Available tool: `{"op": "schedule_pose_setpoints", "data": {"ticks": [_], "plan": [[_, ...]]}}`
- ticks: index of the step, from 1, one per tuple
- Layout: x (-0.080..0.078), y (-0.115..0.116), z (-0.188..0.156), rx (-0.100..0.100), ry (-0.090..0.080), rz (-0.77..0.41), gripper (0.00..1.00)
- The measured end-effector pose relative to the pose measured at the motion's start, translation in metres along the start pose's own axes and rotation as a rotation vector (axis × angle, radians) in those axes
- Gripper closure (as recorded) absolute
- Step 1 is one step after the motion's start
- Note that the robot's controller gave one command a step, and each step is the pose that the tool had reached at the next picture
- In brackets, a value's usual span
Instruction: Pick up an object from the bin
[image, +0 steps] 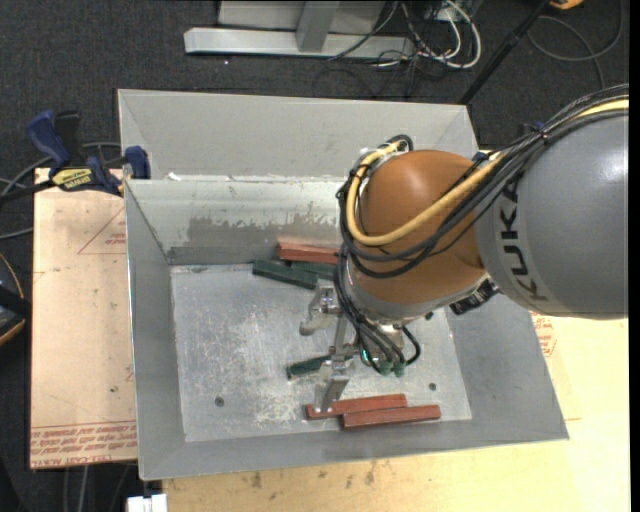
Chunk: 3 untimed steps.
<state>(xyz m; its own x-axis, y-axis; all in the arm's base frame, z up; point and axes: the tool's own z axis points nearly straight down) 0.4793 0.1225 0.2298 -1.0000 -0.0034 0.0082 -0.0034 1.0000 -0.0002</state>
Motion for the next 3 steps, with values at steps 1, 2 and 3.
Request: {"op": "schedule_pose_setpoints", "data": {"ticks": [1, 2, 3], "plan": [[-0.002, -0.001, -0.004, -0.001, -0.008, 0.003, 0.00], [-0.010, -0.012, 0.046, -0.001, -0.012, -0.087, 0.00], [-0.023, -0.014, 0.081, -0.002, -0.009, 0.032, 0.00]]}}
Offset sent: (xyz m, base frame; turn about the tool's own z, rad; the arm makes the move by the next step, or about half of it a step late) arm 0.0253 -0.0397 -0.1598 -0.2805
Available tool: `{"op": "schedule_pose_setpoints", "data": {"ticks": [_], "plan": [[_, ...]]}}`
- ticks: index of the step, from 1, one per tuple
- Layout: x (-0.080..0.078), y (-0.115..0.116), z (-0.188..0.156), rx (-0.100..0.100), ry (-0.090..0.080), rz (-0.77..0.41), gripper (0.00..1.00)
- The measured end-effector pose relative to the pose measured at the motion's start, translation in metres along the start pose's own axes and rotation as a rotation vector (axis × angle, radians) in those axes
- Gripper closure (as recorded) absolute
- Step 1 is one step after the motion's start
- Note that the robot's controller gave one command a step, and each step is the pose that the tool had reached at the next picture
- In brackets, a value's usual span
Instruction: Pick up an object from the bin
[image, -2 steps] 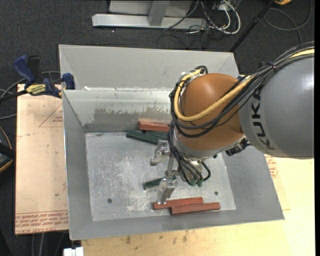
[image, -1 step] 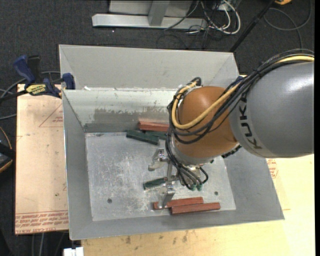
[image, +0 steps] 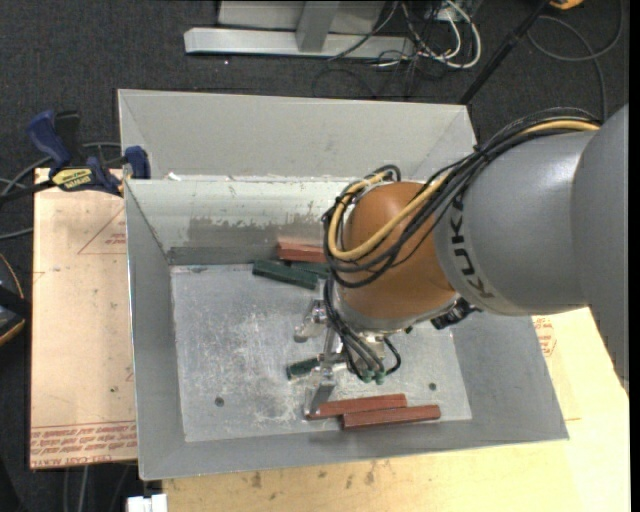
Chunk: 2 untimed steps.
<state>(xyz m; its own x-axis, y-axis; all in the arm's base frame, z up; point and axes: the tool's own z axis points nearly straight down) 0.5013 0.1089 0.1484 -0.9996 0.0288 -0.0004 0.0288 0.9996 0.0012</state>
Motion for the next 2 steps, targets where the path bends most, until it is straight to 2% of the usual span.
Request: {"op": "schedule_pose_setpoints", "data": {"ticks": [1, 2], "plan": [[-0.0186, -0.0435, 0.0721, -0.006, -0.006, -0.140, 1.00], [-0.0186, -0.0435, 0.0721, -0.006, -0.006, -0.140, 1.00]]}}
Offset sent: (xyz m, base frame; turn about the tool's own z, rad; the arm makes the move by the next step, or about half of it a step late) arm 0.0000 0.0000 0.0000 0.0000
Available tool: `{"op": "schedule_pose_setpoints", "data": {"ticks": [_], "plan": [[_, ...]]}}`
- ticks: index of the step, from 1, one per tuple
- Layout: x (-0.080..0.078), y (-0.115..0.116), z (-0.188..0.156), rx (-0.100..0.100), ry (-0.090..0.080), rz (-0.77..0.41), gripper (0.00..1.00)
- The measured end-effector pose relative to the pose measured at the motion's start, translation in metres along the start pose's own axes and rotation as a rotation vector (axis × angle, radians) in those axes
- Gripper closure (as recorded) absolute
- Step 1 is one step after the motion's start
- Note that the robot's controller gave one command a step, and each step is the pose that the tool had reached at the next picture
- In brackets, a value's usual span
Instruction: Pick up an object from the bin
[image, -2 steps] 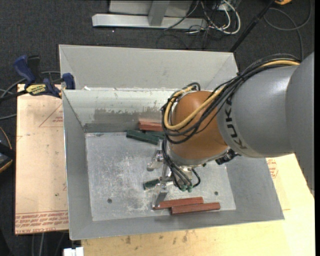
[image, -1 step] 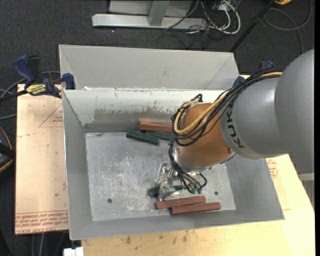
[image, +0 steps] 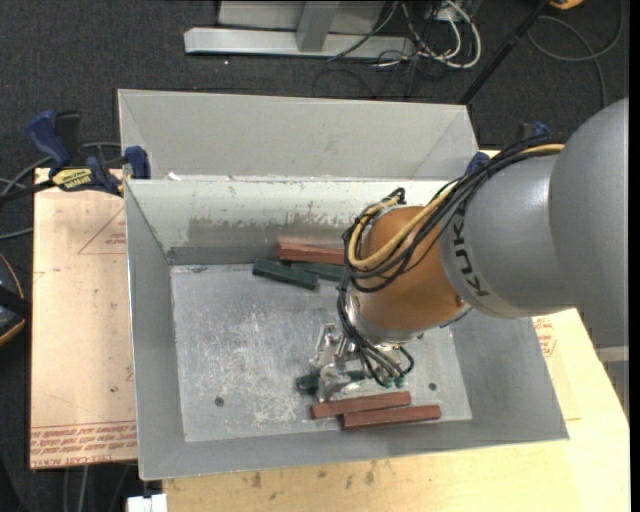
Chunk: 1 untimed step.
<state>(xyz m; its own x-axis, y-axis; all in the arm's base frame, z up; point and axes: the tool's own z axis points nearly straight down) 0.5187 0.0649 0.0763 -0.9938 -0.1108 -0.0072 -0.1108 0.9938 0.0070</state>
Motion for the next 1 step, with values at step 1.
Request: {"op": "schedule_pose_setpoints", "data": {"ticks": [1], "plan": [[-0.0144, 0.0188, -0.1684, 0.006, -0.002, 0.001, 1.00]]}}
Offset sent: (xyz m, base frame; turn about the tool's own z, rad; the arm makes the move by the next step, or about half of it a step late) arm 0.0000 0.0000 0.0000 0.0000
